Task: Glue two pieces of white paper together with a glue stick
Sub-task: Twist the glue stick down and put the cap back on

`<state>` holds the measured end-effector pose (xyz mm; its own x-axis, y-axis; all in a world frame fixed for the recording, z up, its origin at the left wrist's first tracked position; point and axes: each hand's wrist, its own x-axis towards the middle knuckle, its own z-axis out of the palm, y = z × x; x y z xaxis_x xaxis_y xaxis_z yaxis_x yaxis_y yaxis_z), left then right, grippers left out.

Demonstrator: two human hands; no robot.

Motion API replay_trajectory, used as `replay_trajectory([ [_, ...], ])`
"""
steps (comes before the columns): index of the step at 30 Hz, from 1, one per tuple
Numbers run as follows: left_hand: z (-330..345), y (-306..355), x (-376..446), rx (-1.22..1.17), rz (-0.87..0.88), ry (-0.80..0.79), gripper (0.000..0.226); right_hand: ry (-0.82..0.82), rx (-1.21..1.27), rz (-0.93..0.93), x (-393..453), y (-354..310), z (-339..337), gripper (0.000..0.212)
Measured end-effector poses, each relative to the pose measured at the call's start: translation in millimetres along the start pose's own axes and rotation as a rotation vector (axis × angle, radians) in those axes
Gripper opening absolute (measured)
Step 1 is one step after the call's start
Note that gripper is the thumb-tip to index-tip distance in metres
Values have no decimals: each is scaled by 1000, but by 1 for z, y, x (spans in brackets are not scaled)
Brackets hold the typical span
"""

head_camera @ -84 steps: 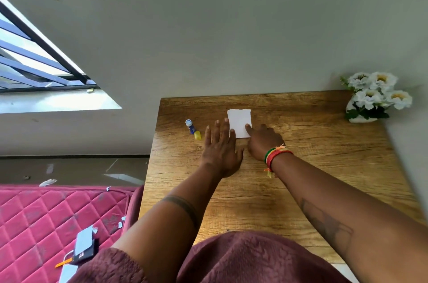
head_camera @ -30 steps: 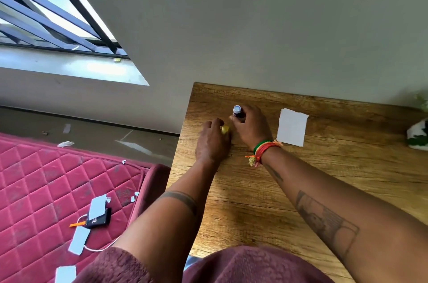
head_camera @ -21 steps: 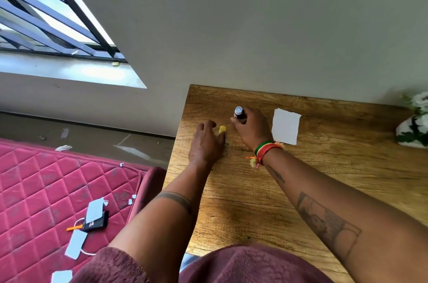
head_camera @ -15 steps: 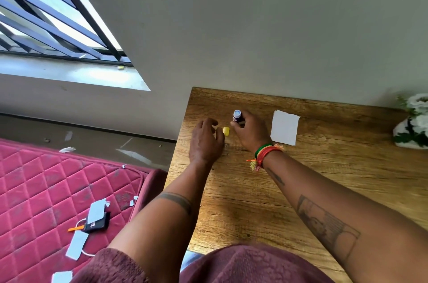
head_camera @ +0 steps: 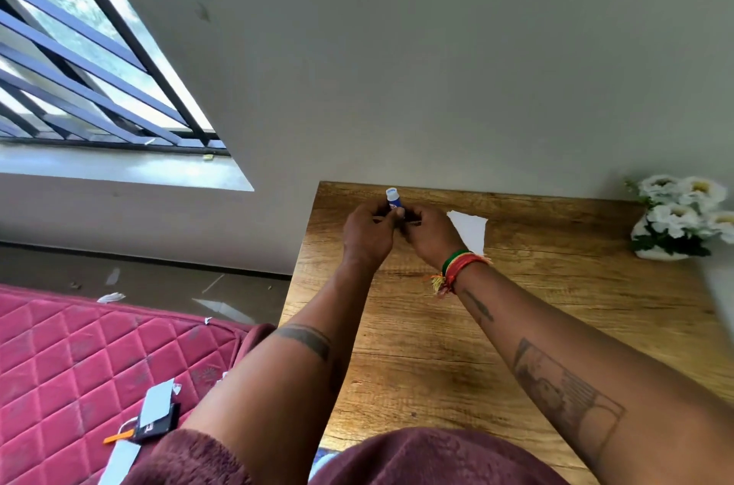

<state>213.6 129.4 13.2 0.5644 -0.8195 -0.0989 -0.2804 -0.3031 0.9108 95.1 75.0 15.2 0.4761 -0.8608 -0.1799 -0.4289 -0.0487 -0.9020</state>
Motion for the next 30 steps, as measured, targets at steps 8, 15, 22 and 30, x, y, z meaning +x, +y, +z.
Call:
replay_trajectory([
  [8, 15, 32, 2, 30, 43, -74, 26, 128, -139, 36, -1, -4, -35, 25],
  [15, 30, 48, 0, 44, 79, -71, 27, 98, 21, 3, -14, 3, -49, 10],
  [22, 35, 49, -6, 90, 119, -118, 20, 185, -42, 41, -19, 4, -52, 25],
  [30, 28, 35, -10, 182, 192, -115, 16, 88, -153, 6, -21, 6, -52, 6],
])
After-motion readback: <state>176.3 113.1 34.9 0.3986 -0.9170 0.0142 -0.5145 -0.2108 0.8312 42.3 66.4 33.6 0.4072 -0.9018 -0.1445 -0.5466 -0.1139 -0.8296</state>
